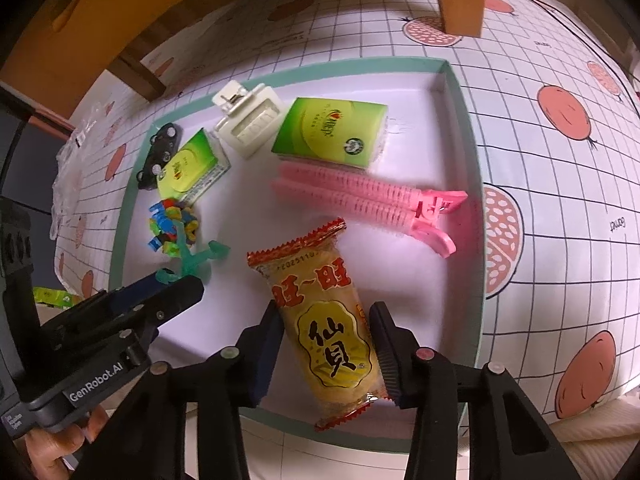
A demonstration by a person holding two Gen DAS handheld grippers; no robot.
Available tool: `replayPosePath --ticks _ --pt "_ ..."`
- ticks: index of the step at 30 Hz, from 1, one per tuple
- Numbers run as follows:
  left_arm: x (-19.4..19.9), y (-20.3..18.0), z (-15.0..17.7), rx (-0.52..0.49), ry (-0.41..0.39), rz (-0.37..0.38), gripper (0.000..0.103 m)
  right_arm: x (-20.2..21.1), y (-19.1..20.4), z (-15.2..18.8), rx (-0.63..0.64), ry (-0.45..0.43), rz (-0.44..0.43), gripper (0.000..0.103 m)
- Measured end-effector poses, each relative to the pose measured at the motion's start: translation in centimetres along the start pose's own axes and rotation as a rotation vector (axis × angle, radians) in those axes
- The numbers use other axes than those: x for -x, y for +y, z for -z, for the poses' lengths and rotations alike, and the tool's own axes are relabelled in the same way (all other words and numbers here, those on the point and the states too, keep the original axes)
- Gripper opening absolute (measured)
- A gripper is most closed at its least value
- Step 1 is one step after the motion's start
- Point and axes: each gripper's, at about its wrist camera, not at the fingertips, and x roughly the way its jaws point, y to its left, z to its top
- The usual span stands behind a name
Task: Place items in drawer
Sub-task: 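Carry the green toy piece with left tool while right tool carries the snack packet to the drawer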
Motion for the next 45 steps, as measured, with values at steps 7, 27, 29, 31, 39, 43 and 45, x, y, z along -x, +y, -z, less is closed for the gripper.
replayPosePath --ticks 7,27,29,31,39,43,45 --pt "1.0 -0.4 0.3 -0.016 -0.028 0.021 0.043 0.8 0.0 -0.2 0.003 -0.044 -0.016 0.042" --pt "6.3 -0.5 0.0 -0.029 -0.212 0.063 0.042 5.2 0.6 -0.4 -0.002 -0.262 -0.100 0.041" --pt "7.3 -0.7 -0.1 -0.031 -0.239 0.071 0.042 6.0 0.7 -0.3 -0.007 -0.280 -0.110 0.041" --pt "8.9 -0.7 -0.4 -0.028 -0.280 0.088 0.042 7.0 0.8 -0.2 -0.007 -0.301 -0.113 0.041" --pt "17.5 -1.9 -3.0 -0.068 -0.496 0.149 0.042 16.1 3.5 -1.2 0.082 -0.521 -0.173 0.041" --pt "21.9 -2.6 -5.1 -0.096 -0.595 0.169 0.042 20.9 5.2 -3.0 0.138 -0.625 -0.186 0.041" --pt "23.8 -2.7 -6.7 -0.100 -0.637 0.169 0.042 23.0 6.1 -4.3 0.165 -0.665 -0.182 0.041"
